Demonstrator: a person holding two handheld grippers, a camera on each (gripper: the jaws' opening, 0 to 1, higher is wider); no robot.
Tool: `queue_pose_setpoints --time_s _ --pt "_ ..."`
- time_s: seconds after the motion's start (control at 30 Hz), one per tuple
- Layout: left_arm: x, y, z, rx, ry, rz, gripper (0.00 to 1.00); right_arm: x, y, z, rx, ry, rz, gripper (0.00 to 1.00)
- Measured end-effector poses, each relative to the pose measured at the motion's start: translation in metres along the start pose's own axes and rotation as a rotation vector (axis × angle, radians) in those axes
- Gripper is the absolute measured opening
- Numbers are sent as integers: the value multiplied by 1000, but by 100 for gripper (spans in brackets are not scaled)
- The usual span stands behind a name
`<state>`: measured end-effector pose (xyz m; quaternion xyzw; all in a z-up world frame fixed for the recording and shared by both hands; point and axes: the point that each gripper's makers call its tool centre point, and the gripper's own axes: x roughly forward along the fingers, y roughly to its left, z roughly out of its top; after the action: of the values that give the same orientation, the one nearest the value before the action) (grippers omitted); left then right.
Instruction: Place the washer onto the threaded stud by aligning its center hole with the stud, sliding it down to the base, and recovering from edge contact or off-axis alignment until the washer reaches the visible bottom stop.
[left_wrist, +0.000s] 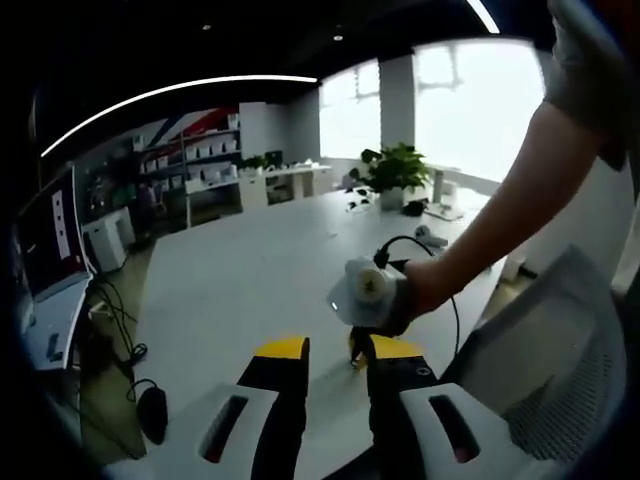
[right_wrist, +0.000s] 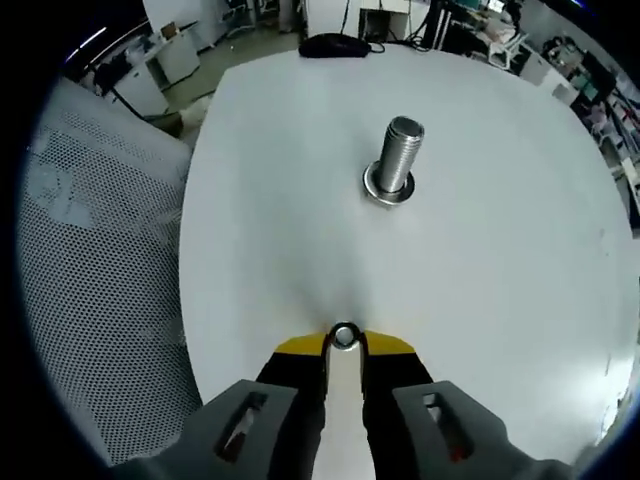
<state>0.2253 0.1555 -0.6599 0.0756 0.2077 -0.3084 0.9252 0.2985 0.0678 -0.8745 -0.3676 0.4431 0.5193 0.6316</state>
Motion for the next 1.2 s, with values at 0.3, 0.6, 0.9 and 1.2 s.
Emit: queue_pose_setpoints --time_s 0.3,0.6,0.9,1.2 --pt "1 0 -2 -2 13 2 20 -21 -7 -17 80 -52 -13 13" --pt "1 0 -3 -4 20 1 20 -48 -27 -48 150 -76 -61 13" --pt "2 2 -2 -5 21 8 20 -62 -41 -69 199 -77 -85 13" --pt "4 -1 -6 8 45 -2 20 -73 -54 -69 206 -91 -117 13"
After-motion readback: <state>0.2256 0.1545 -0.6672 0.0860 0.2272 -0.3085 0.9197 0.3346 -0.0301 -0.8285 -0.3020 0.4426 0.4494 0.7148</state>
